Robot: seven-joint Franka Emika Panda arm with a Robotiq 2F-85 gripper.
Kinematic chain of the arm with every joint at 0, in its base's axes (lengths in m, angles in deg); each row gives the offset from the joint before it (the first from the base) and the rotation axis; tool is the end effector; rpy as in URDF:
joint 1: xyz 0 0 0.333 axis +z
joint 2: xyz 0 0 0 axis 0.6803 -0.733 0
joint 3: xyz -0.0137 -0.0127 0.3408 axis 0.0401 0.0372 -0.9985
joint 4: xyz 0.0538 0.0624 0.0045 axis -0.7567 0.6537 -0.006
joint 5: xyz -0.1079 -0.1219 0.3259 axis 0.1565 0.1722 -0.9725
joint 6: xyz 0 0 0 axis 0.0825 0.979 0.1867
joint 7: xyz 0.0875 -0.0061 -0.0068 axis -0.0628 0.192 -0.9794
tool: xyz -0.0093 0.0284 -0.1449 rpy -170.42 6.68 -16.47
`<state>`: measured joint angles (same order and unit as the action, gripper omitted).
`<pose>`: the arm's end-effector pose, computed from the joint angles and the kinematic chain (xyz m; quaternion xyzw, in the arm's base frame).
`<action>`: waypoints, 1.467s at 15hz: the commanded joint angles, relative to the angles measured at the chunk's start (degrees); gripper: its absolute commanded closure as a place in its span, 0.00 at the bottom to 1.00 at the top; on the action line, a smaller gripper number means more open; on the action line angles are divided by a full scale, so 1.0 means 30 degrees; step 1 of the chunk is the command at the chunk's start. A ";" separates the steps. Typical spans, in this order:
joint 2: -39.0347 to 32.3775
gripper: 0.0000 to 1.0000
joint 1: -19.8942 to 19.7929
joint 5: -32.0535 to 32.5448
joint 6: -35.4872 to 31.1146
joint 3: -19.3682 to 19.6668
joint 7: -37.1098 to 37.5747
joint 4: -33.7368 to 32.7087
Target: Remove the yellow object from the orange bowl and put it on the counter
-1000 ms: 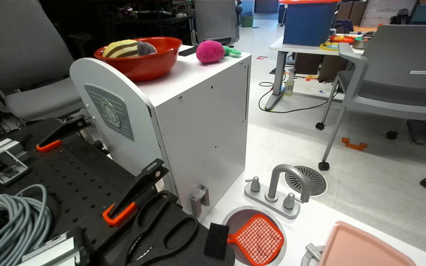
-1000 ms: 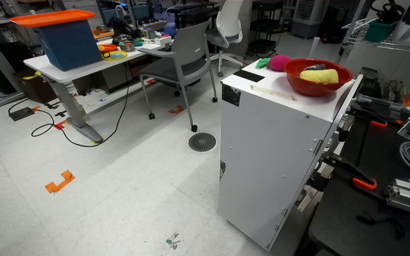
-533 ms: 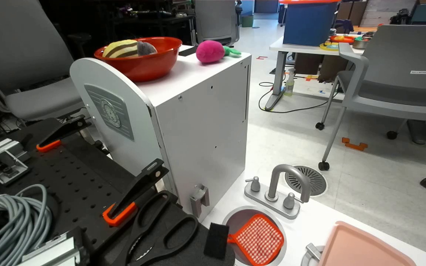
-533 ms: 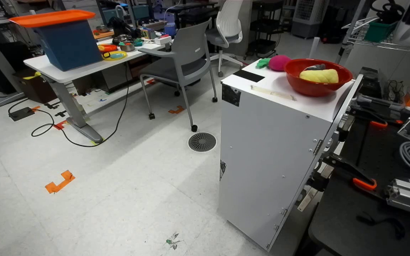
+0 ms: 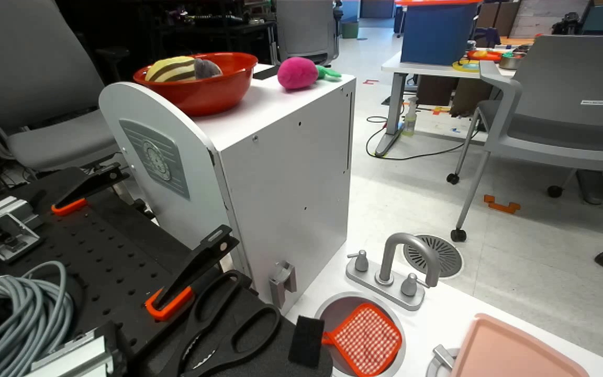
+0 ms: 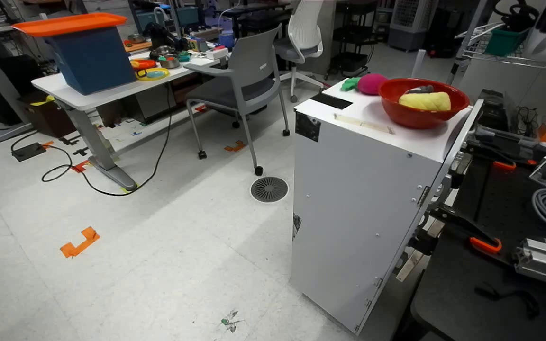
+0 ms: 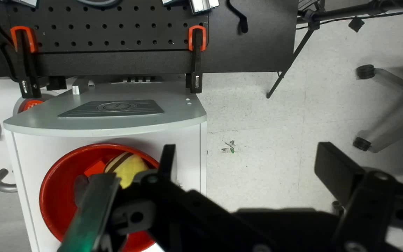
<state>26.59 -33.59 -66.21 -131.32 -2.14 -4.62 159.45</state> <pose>0.3185 0.1198 0.4175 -0.9984 -0.0263 0.0174 0.0478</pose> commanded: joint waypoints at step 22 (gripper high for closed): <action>0.1115 0.00 -0.2400 0.2087 0.1198 0.0197 0.2727 0.0398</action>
<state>27.06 -38.50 -62.56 -130.18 -1.85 0.39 159.73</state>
